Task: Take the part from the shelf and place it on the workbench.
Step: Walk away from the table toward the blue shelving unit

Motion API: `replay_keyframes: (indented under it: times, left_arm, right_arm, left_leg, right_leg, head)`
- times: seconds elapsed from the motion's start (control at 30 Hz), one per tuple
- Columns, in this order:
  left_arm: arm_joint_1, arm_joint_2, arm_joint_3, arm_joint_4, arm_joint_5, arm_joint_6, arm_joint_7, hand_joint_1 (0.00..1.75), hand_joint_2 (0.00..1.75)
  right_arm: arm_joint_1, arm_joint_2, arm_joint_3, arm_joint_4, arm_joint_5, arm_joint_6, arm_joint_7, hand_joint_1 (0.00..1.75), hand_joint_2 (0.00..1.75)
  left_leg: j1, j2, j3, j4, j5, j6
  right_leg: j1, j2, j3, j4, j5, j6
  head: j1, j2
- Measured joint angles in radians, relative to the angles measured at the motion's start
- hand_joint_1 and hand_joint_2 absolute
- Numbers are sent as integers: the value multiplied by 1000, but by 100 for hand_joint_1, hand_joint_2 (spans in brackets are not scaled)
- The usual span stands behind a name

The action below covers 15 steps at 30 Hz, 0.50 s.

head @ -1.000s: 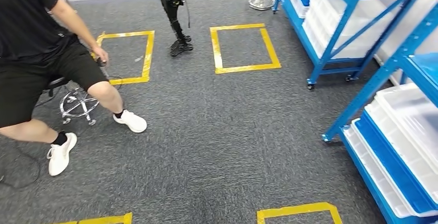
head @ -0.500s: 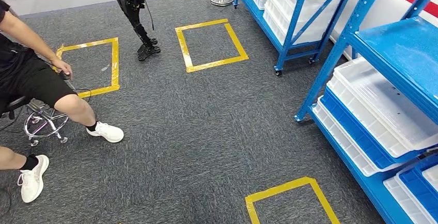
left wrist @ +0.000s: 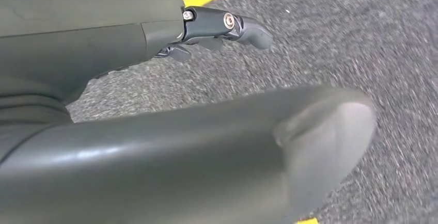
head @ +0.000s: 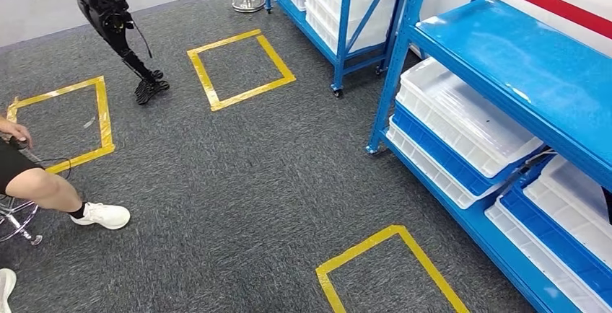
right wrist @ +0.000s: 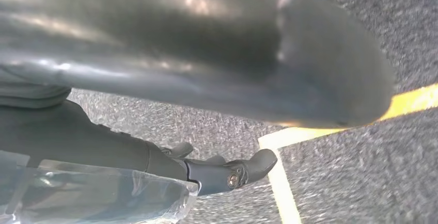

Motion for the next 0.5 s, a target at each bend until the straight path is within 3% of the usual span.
replay_keyframes:
  times: [0.07, 0.1, 0.17, 0.23, 0.3, 0.37, 0.5]
  left_arm:
    - [0, 2, 0, 0, 0, 0, 1, 0, 0]
    - [-1, 3, 0, 0, -1, 0, 1, 0, 0]
    - [-4, 4, 0, 0, -1, 1, 2, 0, 0]
    - [-6, 2, 0, 0, -1, 0, 1, 0, 0]
    - [-6, 1, 0, 0, -1, 0, 1, 0, 0]
    - [-4, 0, 0, 0, -1, 0, 1, 0, 0]
    - [-4, 0, 0, 0, -1, 0, 2, 0, 0]
  right_arm:
    - [-1, 4, 0, 0, 1, 0, 0, 0, 0]
    - [-1, 6, 0, 0, 2, 0, 0, 0, 0]
    - [1, 7, 0, 0, 4, 0, 1, 0, 0]
    - [2, 6, 0, 1, 5, 0, 3, 0, 0]
    - [-1, 4, 0, 1, 4, 0, 4, 0, 0]
    - [-4, 4, 0, 1, 4, 0, 5, 0, 0]
    - [-4, 3, 0, 1, 4, 0, 5, 0, 0]
  left_leg:
    - [-7, -43, 46, -96, 39, 17]
    - [-11, -52, 52, -112, 43, 23]
    - [-15, -27, 54, -126, 54, 32]
    - [-14, -1, 62, -158, 76, 41]
    - [-14, 31, 62, -177, 91, 45]
    - [-16, 53, 55, -178, 94, 46]
    - [-16, 66, 51, -178, 96, 44]
  right_leg:
    - [0, 24, -4, -1, 7, 8]
    - [-1, 34, -8, -2, 11, 14]
    - [0, 47, -16, -6, 19, 27]
    - [7, 7, -37, 16, 6, 29]
    - [8, -51, -89, 117, -51, 20]
    - [5, -66, -135, 216, -100, 16]
    - [2, -69, -153, 262, -117, 21]
  head:
    - [0, 0]
    - [-1, 0]
    - [-2, 0]
    - [2, 0]
    - [8, 0]
    - [9, 0]
    - [9, 0]
